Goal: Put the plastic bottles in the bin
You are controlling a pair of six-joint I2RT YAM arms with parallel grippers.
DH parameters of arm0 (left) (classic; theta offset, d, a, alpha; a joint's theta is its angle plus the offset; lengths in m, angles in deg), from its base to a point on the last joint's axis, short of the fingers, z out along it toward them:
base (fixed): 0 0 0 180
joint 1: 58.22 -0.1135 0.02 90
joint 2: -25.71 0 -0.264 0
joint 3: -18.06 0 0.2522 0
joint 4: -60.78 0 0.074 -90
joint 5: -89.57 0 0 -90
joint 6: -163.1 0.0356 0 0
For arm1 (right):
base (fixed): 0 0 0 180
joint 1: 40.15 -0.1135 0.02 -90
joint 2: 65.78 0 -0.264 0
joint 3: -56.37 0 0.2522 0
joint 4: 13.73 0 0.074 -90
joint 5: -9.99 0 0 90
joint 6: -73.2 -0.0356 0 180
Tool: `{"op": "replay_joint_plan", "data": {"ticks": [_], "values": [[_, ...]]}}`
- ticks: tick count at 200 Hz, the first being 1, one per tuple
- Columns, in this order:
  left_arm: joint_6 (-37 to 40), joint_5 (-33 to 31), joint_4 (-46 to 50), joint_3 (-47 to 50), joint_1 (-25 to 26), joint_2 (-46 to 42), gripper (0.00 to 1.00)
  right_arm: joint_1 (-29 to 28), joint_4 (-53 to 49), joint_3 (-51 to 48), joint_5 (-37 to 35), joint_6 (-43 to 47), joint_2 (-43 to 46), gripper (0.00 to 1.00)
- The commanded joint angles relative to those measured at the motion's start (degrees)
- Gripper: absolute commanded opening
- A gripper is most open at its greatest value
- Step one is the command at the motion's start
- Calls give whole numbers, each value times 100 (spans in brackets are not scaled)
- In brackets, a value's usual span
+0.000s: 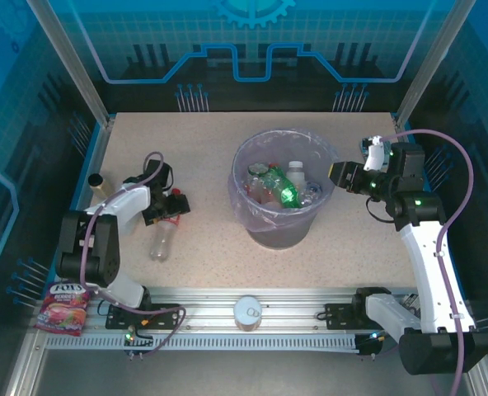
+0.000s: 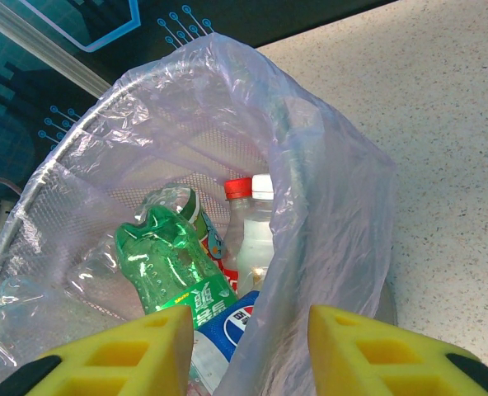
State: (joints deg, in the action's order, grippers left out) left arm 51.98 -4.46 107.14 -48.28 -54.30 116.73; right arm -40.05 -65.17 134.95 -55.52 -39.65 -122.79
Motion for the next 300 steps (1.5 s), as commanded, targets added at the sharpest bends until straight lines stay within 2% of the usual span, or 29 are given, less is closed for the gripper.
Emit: {"op": "replay_joint_plan", "data": {"ticks": [1,25,72,109,144,163,182,210,234,273,300], "values": [[-196,43,-55,134,29,214,87,72,14,22,29,59,-3,42],[-228,52,-66,67,108,241,76,71,4,27,29,54,15,42],[-234,-15,166,-164,245,60,65,74,-12,35,18,44,41,42],[-260,99,415,-414,293,-346,64,73,-43,75,12,62,37,42],[-426,731,740,-1203,390,-1270,63,73,-109,141,-8,79,24,42],[-716,1318,580,-1735,437,-1837,62,78,-109,145,-36,70,41,42],[-1056,1643,285,-2302,575,-2244,59,72,-151,158,-84,79,67,42],[-1405,1189,-768,-2660,1081,-2695,52,69,-192,188,-133,88,94,42],[-875,1005,-1733,-2860,1633,-2625,49,60,-197,213,-103,63,101,42],[506,1062,-2163,-3693,2390,-1876,46,40,-240,251,-144,35,147,42],[1063,1319,-2663,-3912,2671,-1579,43,25,-275,218,-189,20,188,42]]}}
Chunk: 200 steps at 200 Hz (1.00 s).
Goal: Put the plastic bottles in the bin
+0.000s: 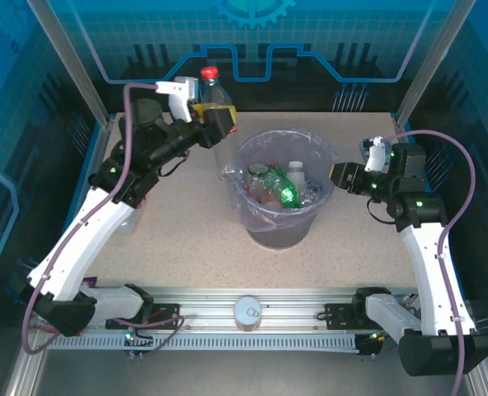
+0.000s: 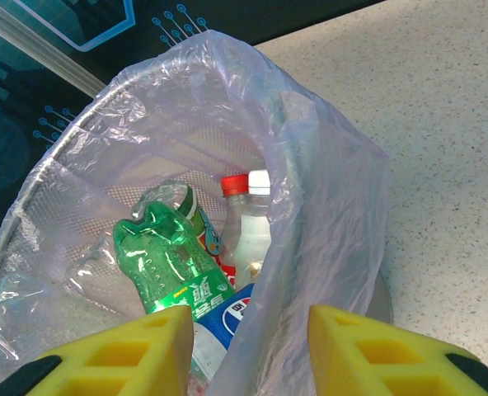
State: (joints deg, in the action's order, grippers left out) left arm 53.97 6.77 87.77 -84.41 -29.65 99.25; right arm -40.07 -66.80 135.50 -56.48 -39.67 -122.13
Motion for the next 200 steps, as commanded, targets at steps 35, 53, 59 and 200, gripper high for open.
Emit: {"op": "replay_joint_plan", "data": {"ticks": [35,53,59,200], "values": [[1284,537,-284,-918,434,758,43,12,-174,168,-155,29,169,42],[1637,542,449,-1400,577,1194,43,12,-180,186,-164,38,169,42],[1813,494,705,-1532,631,1321,43,18,-180,188,-156,38,169,42],[3319,739,2841,-2740,893,2950,54,19,-182,126,-209,77,156,42]]}}
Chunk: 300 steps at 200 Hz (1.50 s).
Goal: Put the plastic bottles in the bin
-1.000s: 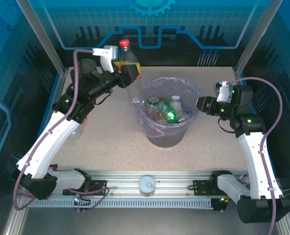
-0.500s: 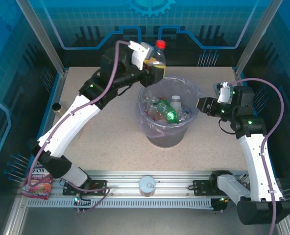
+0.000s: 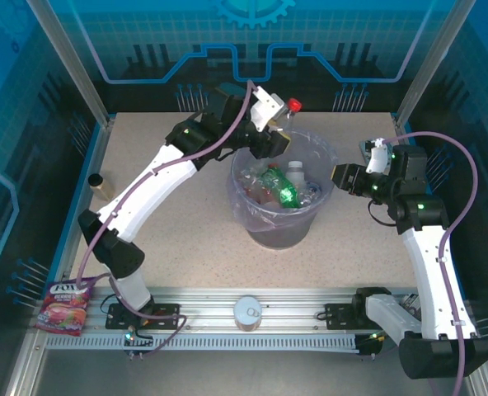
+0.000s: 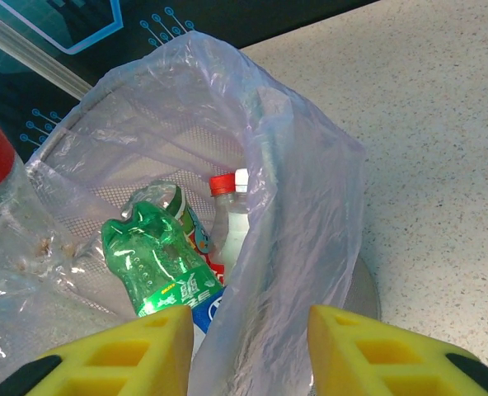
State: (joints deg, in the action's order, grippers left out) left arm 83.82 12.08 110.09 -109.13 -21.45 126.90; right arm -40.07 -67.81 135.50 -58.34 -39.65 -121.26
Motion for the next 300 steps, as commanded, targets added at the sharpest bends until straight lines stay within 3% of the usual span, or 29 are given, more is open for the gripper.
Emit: {"op": "replay_joint_plan", "data": {"ticks": [1,67,91,125,164,213,265,300], "values": [[343,212,615,-276,74,188,54,14,-82,126,-23,72,66,42],[367,390,401,-358,178,175,94,13,-64,116,-23,70,46,42],[114,614,47,-302,181,59,96,14,-64,117,-24,71,46,42],[-463,550,-523,-279,186,214,83,11,-68,126,-5,71,46,42],[-743,385,-536,-840,306,894,70,16,-121,143,-23,101,55,42],[-980,514,-244,-1612,441,1709,64,13,-139,135,-42,97,88,42],[-1005,851,-360,-727,483,1353,48,26,-58,82,-49,108,46,42],[-943,800,-684,181,481,803,42,28,6,64,-14,106,-5,42]]}}
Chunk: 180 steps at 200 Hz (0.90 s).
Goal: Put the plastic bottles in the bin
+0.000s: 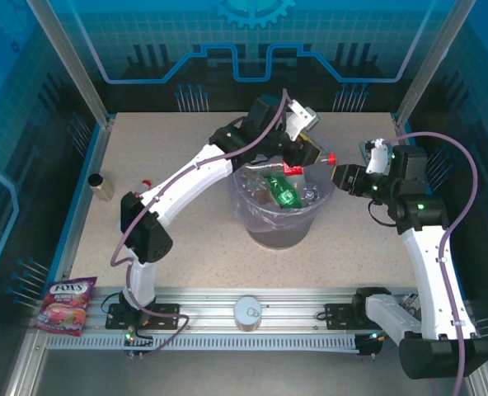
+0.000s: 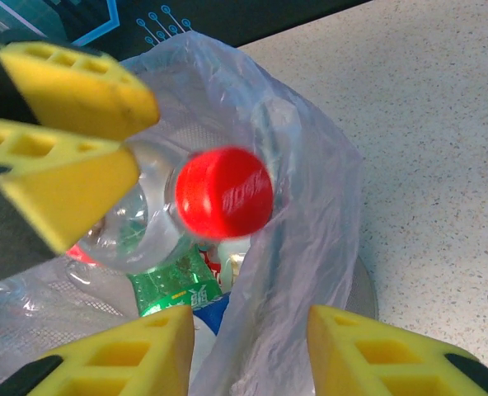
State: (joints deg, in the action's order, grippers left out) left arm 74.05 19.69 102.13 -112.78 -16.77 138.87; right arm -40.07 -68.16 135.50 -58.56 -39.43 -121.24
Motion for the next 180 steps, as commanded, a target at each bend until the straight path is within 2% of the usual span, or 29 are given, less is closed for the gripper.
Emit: {"op": "replay_joint_plan", "data": {"ticks": [1,31,74,131,141,180], "values": [[40,33,109,568,17,-411,42,28,41,64,8,84,-8,42],[115,-310,67,909,-5,-523,39,28,74,55,30,58,0,42],[111,-341,253,691,-32,-178,35,27,47,237,98,29,92,42],[142,-443,192,986,-36,-209,31,26,-29,425,87,59,115,42],[126,-439,228,939,-47,-268,34,29,-29,441,94,59,119,42],[107,-500,343,469,-130,-630,60,28,-16,486,79,75,110,44]]}}
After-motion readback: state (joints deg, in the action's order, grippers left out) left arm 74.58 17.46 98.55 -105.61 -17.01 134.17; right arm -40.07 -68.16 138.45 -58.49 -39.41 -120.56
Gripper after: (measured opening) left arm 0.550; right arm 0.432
